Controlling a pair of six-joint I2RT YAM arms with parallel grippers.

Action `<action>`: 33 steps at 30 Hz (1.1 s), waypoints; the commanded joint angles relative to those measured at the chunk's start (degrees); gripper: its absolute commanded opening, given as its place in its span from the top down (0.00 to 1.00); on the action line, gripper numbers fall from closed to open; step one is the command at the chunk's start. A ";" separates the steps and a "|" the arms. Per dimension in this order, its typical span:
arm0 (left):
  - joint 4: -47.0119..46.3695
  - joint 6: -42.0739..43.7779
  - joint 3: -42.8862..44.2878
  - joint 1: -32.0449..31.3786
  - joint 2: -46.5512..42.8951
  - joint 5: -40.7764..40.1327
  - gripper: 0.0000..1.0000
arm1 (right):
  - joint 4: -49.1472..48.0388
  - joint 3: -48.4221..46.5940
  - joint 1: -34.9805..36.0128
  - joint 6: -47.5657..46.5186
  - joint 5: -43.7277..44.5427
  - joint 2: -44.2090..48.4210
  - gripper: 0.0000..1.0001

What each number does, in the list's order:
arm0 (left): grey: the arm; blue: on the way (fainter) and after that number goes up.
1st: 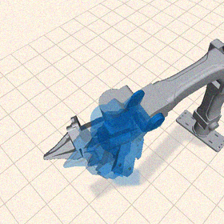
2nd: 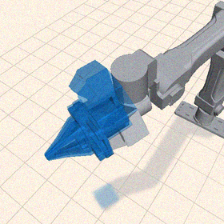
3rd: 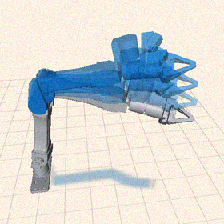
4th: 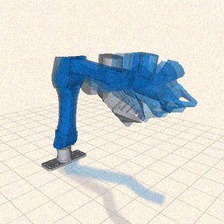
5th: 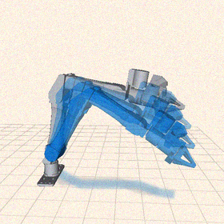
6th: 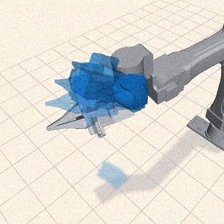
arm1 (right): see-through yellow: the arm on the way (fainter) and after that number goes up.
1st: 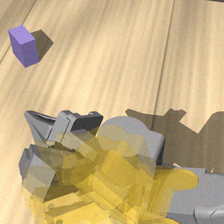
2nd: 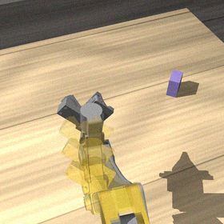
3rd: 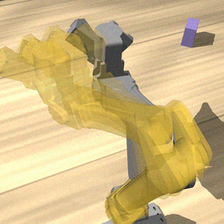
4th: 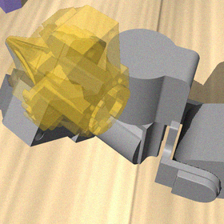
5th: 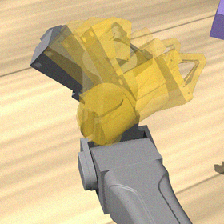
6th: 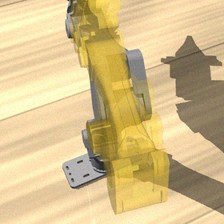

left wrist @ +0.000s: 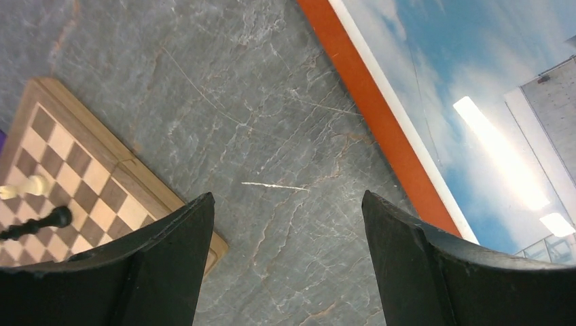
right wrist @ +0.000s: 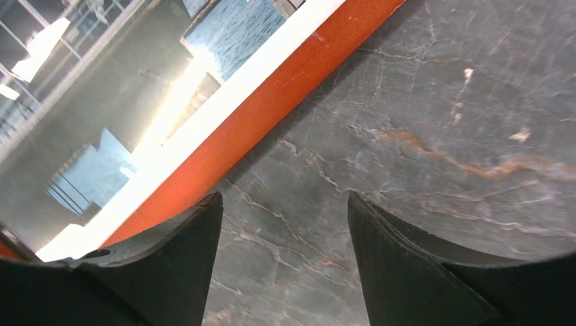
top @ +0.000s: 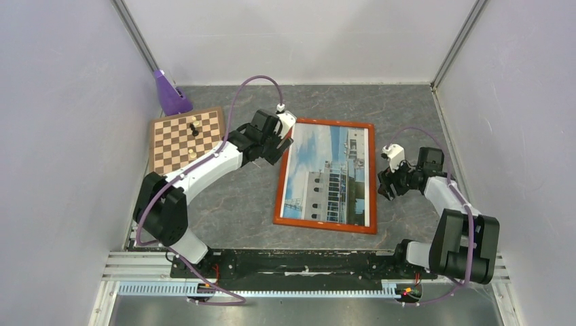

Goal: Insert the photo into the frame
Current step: Adjust the photo frame at the center of the board.

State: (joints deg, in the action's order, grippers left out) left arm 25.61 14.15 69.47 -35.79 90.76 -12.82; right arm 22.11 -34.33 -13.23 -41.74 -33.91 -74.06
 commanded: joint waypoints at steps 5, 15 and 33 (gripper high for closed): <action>0.76 -5.65 -1.56 3.76 -0.46 6.08 0.14 | 4.27 2.15 0.12 -19.46 5.26 7.39 0.30; 1.29 -5.62 -3.18 6.40 -1.88 7.48 0.14 | 10.43 8.47 7.28 -29.46 8.24 11.48 0.33; 1.96 -4.98 -0.05 14.27 -3.98 9.12 0.14 | -0.89 10.23 42.89 -10.09 10.02 10.88 0.34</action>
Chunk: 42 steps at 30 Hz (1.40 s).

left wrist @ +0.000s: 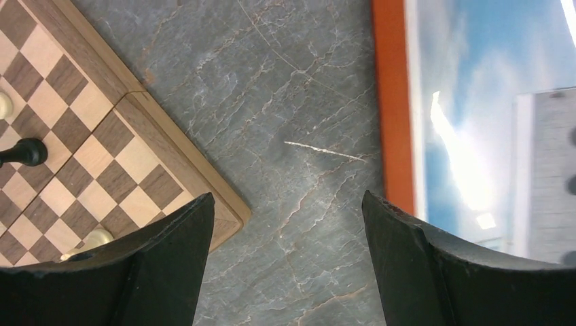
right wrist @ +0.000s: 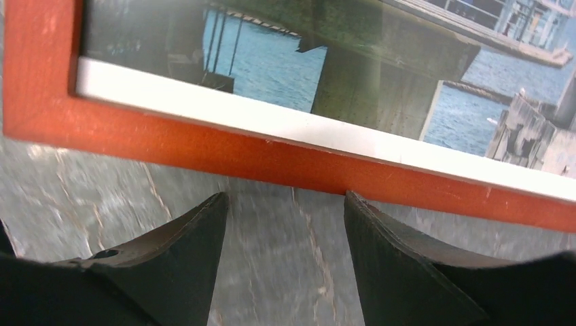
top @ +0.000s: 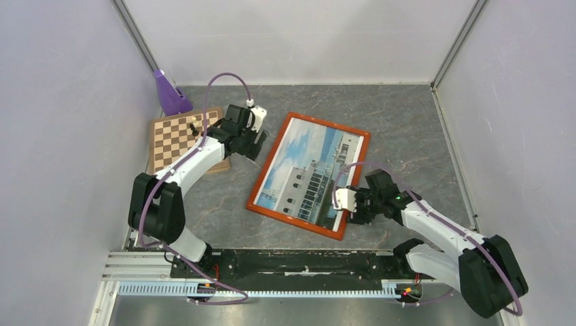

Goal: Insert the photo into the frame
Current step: Adjust the photo frame at the center of the board.

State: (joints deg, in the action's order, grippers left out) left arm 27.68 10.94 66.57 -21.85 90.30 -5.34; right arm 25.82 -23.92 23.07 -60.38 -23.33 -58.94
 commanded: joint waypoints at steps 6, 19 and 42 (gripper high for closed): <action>0.45 -1.40 2.80 0.85 -5.19 1.79 0.14 | -12.96 -3.13 15.36 13.10 3.45 -12.04 0.35; -1.04 -4.42 4.38 1.13 1.22 3.27 0.14 | -13.67 -10.42 12.73 19.21 20.16 -7.53 0.32; 1.44 -9.12 10.50 2.35 10.37 7.72 0.14 | -30.01 -44.03 -9.89 37.30 13.74 -44.32 0.41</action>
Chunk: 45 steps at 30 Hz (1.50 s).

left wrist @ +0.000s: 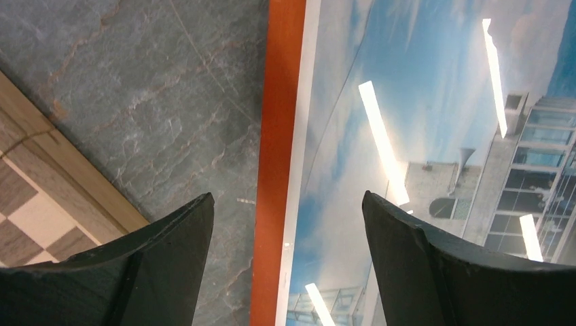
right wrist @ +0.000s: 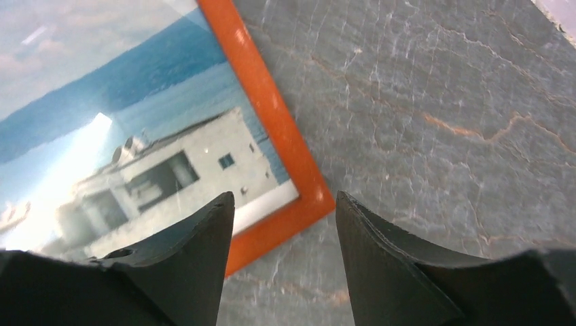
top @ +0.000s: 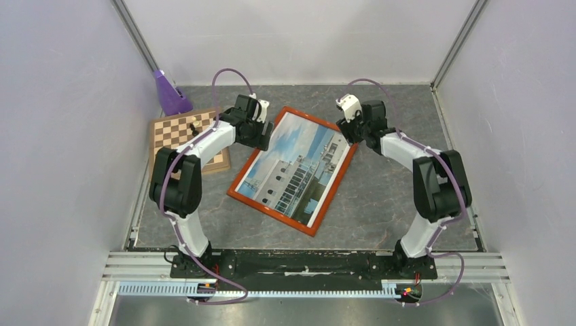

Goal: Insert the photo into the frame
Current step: Adjust the photo frame at the center of the board.

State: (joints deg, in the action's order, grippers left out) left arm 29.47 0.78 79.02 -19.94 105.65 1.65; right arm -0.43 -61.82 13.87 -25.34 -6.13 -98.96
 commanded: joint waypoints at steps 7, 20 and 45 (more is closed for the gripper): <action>0.08 2.99 -5.14 0.47 -8.43 0.73 0.14 | -2.14 -14.10 -1.98 0.67 -7.05 -13.37 0.42; 0.08 3.37 -5.70 0.48 -8.85 2.16 0.14 | 2.03 -18.88 -6.12 -3.44 -17.40 -19.98 0.43; 0.00 3.74 -6.25 0.50 -9.39 2.09 0.14 | 0.95 -12.33 -9.56 -6.34 -26.33 -17.42 0.48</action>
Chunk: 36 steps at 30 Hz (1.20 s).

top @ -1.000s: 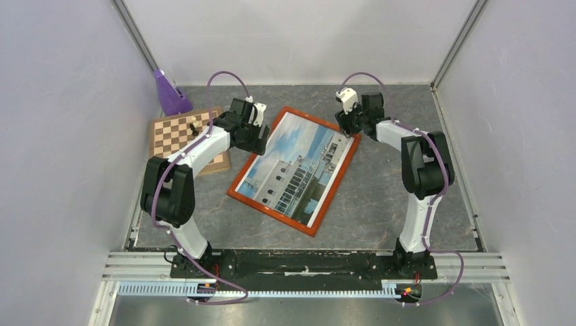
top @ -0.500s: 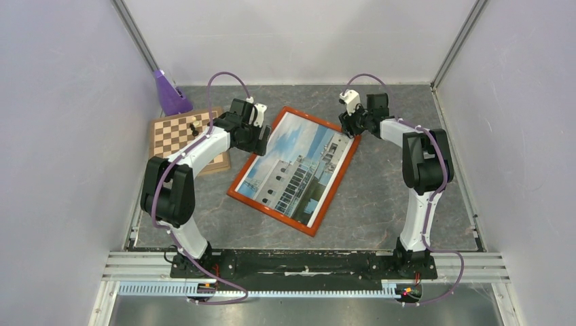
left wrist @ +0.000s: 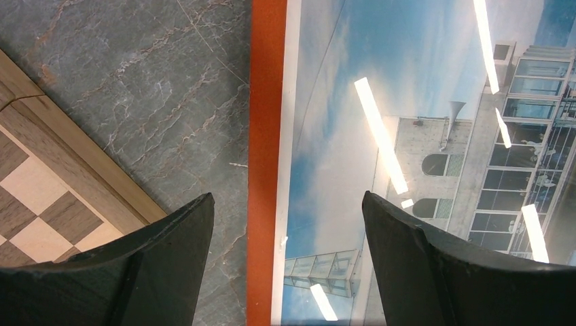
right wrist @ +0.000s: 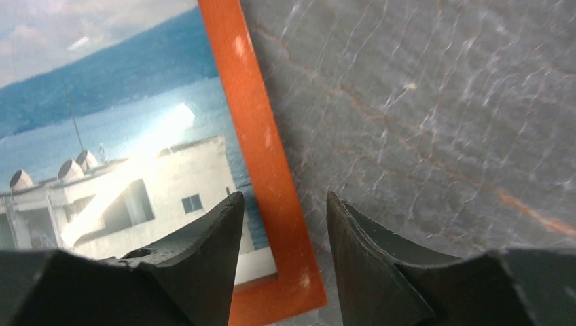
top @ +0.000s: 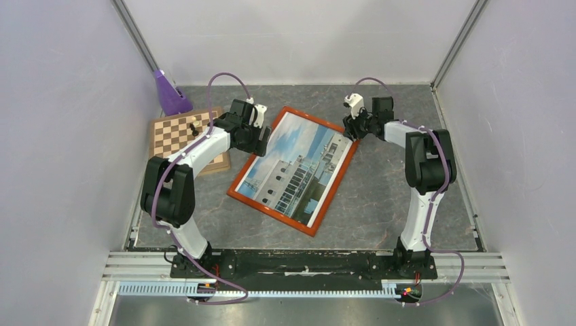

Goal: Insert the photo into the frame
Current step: Adjust the photo frame at the center of the board.

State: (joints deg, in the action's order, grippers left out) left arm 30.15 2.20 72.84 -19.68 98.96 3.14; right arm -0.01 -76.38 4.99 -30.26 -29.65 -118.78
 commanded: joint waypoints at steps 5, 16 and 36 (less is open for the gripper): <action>-0.66 2.29 0.02 0.26 -2.74 0.66 0.15 | -0.08 2.50 -1.17 -1.51 -3.49 2.68 0.48; -0.53 2.58 -0.15 0.21 -2.90 0.48 0.15 | -0.27 0.46 -2.61 -0.19 -2.87 0.76 0.67; -0.79 3.10 -0.26 0.18 -3.68 0.76 0.15 | -2.53 23.54 -13.85 5.46 9.25 19.59 1.00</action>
State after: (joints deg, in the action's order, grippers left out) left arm 30.15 2.63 72.29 -19.68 97.93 3.14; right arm -2.74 -58.46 -7.11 -26.76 -27.40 -106.32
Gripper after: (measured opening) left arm 0.852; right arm 0.280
